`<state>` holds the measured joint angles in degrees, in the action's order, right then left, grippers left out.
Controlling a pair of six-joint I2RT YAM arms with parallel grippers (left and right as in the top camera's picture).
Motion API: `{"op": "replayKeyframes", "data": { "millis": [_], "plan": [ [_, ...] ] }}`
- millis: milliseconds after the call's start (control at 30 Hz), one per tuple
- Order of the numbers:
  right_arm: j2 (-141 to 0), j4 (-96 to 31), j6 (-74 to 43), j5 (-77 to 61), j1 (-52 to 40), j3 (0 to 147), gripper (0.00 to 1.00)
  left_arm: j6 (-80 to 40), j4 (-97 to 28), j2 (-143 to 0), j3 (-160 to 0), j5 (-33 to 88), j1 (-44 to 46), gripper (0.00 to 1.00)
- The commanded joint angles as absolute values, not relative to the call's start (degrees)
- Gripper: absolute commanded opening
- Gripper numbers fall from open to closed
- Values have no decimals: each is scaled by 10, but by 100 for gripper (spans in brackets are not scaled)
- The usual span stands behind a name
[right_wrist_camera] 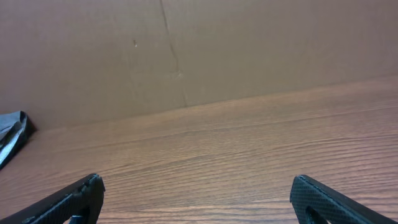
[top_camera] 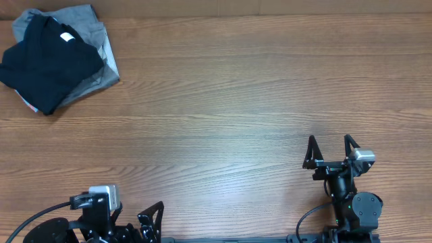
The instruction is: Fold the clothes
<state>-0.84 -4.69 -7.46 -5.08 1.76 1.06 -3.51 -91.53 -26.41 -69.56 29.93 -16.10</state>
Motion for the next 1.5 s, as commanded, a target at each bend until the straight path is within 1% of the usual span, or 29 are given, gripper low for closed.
{"op": "replayKeyframes", "data": {
  "millis": [0, 233, 300, 433, 533, 667, 867, 1000, 1167, 1300, 1400, 1467],
  "plan": [
    [-2, -44, -70, -46, 20, 4, 100, -43, -915, -270, -694, 294, -157, 100],
    [-2, -44, -70, -46, 20, 4, 100, -42, -917, -270, -694, 291, -157, 100],
    [-2, -44, -70, -46, 20, 4, 100, -43, -924, -270, -694, 260, -157, 100],
    [-2, -44, -70, -46, 20, 4, 100, -44, -881, -264, -690, 256, -130, 100],
    [-2, -44, -70, -46, 20, 4, 100, -43, -784, -244, -661, 275, -75, 100],
    [-2, -44, -70, -46, 20, 4, 100, -43, -611, -188, -561, 279, -22, 100],
    [-2, -44, -70, -46, 20, 4, 100, -59, -339, -101, -344, 273, -15, 100],
    [-2, -44, -70, -46, 20, 4, 100, -98, -180, -51, -217, 223, 0, 100],
    [-2, -44, -70, -46, 20, 4, 100, -164, -64, -1, -98, 149, 11, 100],
    [-2, -44, -70, -46, 20, 4, 100, -172, 0, -2, -42, 119, 12, 100],
    [-2, -44, -70, -46, 20, 4, 100, -172, 37, -2, -6, 96, 12, 100],
    [-2, -44, -70, -46, 20, 4, 100, -169, 27, -2, -3, 74, 13, 100]
  ]
}}
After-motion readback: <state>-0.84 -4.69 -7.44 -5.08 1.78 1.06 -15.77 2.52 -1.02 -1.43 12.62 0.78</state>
